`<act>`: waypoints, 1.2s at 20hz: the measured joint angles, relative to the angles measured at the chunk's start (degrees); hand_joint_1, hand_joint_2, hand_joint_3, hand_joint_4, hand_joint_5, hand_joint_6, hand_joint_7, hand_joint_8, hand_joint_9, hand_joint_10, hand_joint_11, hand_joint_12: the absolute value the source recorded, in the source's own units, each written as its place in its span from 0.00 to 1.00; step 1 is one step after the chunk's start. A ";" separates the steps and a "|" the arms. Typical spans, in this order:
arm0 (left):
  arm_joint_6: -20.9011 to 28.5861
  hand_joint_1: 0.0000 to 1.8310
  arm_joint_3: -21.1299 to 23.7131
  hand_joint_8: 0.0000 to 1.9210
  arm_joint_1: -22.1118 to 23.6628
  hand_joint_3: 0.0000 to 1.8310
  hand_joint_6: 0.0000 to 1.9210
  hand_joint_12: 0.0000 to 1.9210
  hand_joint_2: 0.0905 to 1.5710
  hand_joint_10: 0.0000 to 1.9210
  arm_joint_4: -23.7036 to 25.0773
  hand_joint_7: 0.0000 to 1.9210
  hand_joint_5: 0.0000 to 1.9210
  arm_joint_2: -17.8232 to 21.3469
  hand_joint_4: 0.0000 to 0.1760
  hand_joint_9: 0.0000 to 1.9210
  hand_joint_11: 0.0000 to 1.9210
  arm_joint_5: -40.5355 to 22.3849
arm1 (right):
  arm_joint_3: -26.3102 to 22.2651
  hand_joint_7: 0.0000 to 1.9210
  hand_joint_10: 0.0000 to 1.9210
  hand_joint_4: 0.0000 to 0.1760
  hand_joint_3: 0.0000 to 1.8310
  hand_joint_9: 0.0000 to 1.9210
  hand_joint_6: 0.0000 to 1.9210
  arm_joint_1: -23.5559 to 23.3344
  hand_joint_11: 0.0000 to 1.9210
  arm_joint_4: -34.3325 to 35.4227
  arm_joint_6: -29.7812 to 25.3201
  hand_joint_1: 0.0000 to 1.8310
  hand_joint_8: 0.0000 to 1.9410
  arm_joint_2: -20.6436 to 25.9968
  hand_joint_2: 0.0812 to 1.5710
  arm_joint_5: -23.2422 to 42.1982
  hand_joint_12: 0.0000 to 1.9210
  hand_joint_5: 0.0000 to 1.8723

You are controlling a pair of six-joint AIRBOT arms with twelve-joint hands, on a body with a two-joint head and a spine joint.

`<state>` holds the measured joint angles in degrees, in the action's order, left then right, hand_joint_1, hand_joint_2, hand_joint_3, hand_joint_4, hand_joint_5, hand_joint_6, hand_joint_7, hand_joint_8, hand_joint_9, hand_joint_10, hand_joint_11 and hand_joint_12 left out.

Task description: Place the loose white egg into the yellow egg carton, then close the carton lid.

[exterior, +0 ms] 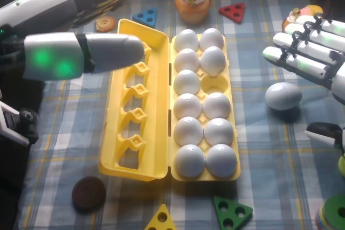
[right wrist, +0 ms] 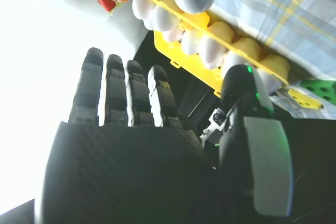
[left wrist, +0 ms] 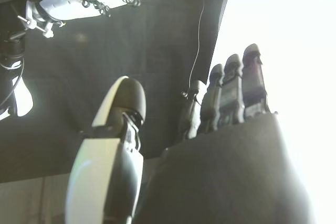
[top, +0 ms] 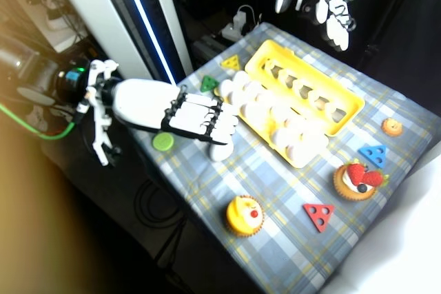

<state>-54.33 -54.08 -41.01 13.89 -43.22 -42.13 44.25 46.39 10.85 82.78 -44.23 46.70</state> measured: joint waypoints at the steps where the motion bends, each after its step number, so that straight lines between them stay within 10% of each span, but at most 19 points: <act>1: -0.13 0.17 0.02 0.00 0.00 0.01 0.00 0.00 0.70 0.00 -0.22 0.00 0.00 0.00 0.55 0.00 0.00 0.00 | -0.07 0.00 0.00 0.00 0.02 0.00 0.00 0.02 0.00 -0.07 0.00 0.38 0.00 0.11 0.68 0.02 0.00 0.00; 3: -0.74 0.15 0.35 0.00 -0.31 0.01 0.00 0.00 0.71 0.00 -0.98 0.00 0.00 0.00 0.47 0.00 0.00 -0.31 | -0.42 0.00 0.00 0.00 0.02 0.00 0.00 0.31 0.01 0.13 0.00 0.29 0.00 0.46 0.70 0.11 0.00 0.00; 6: -0.76 0.22 0.35 0.00 -0.31 0.01 0.00 0.00 0.73 0.00 -1.22 0.00 0.00 0.00 0.46 0.00 0.00 -0.61 | -0.07 0.05 0.06 0.00 0.00 0.05 0.00 0.31 0.00 0.39 -0.04 0.37 0.01 0.31 0.76 0.07 0.69 0.00; 7: -0.79 0.23 0.35 0.00 -0.31 0.01 0.00 0.00 0.73 0.00 -1.31 0.00 0.00 0.00 0.47 0.00 0.00 -0.85 | 0.55 0.11 0.26 0.00 0.00 0.01 0.02 0.31 0.00 0.42 -0.02 0.44 0.03 -0.09 0.77 0.07 0.77 0.03; 10: -0.79 0.23 0.35 0.00 -0.59 0.01 0.00 0.00 0.75 0.00 -1.70 0.00 0.00 0.00 0.52 0.00 0.00 -1.27 | 2.82 0.06 0.71 0.00 0.00 0.03 0.29 0.31 0.00 2.27 0.00 0.52 0.54 -1.88 0.77 -1.88 0.95 0.01; 12: -0.81 0.23 0.35 0.00 -0.59 0.01 0.00 0.00 0.75 0.00 -1.86 0.00 0.00 0.00 0.57 0.00 0.00 -1.22 | 4.02 0.07 0.74 0.00 0.00 0.07 0.41 0.31 0.00 3.13 -0.02 0.56 0.57 -3.45 0.75 -3.02 0.98 0.00; 15: -0.83 0.24 0.35 0.00 -0.68 0.01 0.00 0.00 0.76 0.00 -1.99 0.00 0.00 0.00 0.53 0.00 0.00 -1.27 | 5.31 0.12 0.56 0.00 0.00 0.07 0.48 -0.02 0.00 2.95 -0.07 0.55 0.34 -5.05 0.74 -5.07 0.89 0.00; 20: -0.83 0.22 0.33 0.00 -0.72 0.01 0.00 0.00 0.77 0.00 -2.16 0.00 0.00 0.00 0.50 0.00 0.00 -1.62 | 6.82 0.14 0.54 0.00 0.00 0.05 0.36 -1.73 0.00 3.34 -0.04 0.57 0.23 -6.73 0.71 -6.49 0.88 0.03; 24: -0.83 0.23 0.35 0.00 -0.72 0.00 0.00 0.00 0.77 0.00 -2.19 0.00 0.00 0.00 0.54 0.00 0.00 -1.64 | 6.97 0.10 0.26 0.00 0.00 0.01 0.19 -2.69 0.00 2.64 -0.04 0.55 0.03 -7.48 0.70 -7.28 0.66 0.02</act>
<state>-55.16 -53.74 -41.74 11.70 -43.22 -43.77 51.22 43.70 13.50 82.74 -51.70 39.42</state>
